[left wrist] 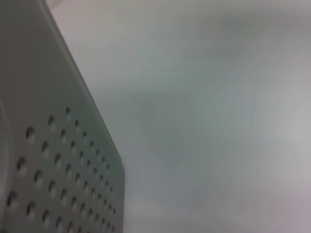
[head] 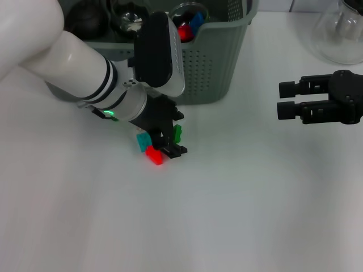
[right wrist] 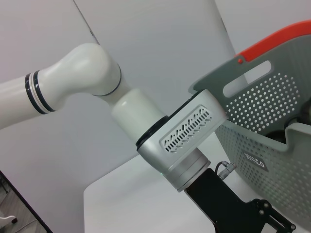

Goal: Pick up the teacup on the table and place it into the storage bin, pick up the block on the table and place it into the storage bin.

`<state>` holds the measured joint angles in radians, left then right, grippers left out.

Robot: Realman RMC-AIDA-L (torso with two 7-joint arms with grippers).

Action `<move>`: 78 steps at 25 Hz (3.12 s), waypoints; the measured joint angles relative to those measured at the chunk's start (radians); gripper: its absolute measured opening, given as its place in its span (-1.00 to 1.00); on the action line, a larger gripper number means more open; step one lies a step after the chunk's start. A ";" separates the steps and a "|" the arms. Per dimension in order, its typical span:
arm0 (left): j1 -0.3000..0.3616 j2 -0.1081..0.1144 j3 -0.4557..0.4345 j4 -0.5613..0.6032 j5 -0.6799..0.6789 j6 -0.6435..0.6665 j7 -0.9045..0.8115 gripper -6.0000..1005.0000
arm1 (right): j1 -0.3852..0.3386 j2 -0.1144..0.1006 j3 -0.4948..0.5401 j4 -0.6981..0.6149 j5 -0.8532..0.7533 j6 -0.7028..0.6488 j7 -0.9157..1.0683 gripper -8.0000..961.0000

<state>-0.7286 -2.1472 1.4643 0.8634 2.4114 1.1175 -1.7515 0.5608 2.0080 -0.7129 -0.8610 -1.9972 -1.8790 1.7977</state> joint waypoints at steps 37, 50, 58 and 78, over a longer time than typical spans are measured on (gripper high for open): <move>0.043 -0.013 -0.175 0.157 -0.020 0.214 -0.051 -0.15 | -0.002 -0.004 0.001 0.000 0.002 0.009 -0.002 0.47; 0.026 0.072 -0.894 0.202 -0.485 0.724 -0.303 -0.14 | -0.007 -0.012 0.004 0.009 0.002 0.001 0.009 0.47; -0.113 0.162 -0.669 0.113 -0.212 0.123 -0.503 -0.14 | 0.007 -0.015 0.017 0.027 0.002 0.017 0.021 0.47; -0.289 0.136 -0.610 -0.157 0.210 -0.195 -0.617 -0.12 | 0.017 -0.012 0.008 0.030 0.000 0.026 0.025 0.47</move>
<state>-1.0171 -2.0116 0.8542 0.7067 2.6219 0.9229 -2.3681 0.5775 1.9957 -0.7045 -0.8314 -1.9971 -1.8533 1.8224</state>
